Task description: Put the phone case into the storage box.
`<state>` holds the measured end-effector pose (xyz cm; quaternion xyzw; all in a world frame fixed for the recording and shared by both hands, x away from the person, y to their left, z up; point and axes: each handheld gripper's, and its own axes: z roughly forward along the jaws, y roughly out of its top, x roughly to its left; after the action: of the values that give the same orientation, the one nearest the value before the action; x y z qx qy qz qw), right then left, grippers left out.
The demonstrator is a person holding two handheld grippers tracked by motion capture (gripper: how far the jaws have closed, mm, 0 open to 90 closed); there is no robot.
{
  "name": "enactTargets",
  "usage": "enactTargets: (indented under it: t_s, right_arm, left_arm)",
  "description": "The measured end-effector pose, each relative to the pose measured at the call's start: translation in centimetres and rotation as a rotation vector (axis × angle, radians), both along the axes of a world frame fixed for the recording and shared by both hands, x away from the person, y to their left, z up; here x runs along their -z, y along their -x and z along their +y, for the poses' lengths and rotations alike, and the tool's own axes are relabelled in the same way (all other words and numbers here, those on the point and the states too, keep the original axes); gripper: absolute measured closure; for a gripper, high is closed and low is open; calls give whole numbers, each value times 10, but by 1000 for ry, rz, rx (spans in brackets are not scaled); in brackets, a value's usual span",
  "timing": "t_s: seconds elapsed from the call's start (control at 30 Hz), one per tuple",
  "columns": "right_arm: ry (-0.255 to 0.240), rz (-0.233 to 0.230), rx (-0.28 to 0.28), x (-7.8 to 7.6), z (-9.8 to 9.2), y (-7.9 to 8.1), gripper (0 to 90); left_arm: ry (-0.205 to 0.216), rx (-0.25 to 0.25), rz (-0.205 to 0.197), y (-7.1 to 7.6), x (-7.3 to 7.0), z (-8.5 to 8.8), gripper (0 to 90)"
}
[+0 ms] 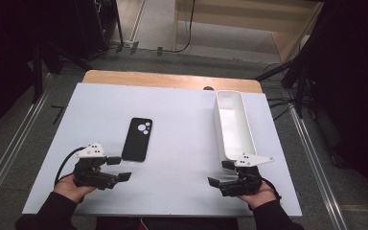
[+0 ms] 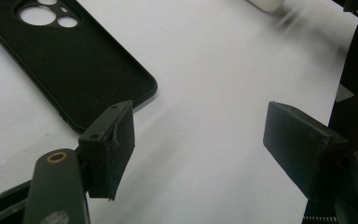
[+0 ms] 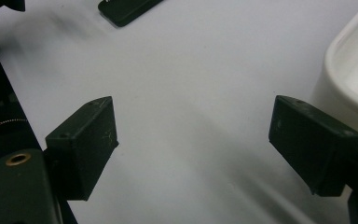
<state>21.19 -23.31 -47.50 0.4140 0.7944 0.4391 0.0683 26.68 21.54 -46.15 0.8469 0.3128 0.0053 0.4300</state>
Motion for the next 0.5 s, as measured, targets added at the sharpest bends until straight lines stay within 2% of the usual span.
enactTargets:
  t_s: [0.13,0.2,0.5]
  right_arm:
    - [-11,9,-1,0,0,-1,138]
    - [-7,-3,-1,0,0,-1,138]
    - [-15,-5,5,-1,0,1,138]
  left_arm:
    - [16,-25,-6,-2,0,3,247]
    - [14,-29,-3,-2,-1,3,247]
    - [17,-25,0,-2,-1,3,247]
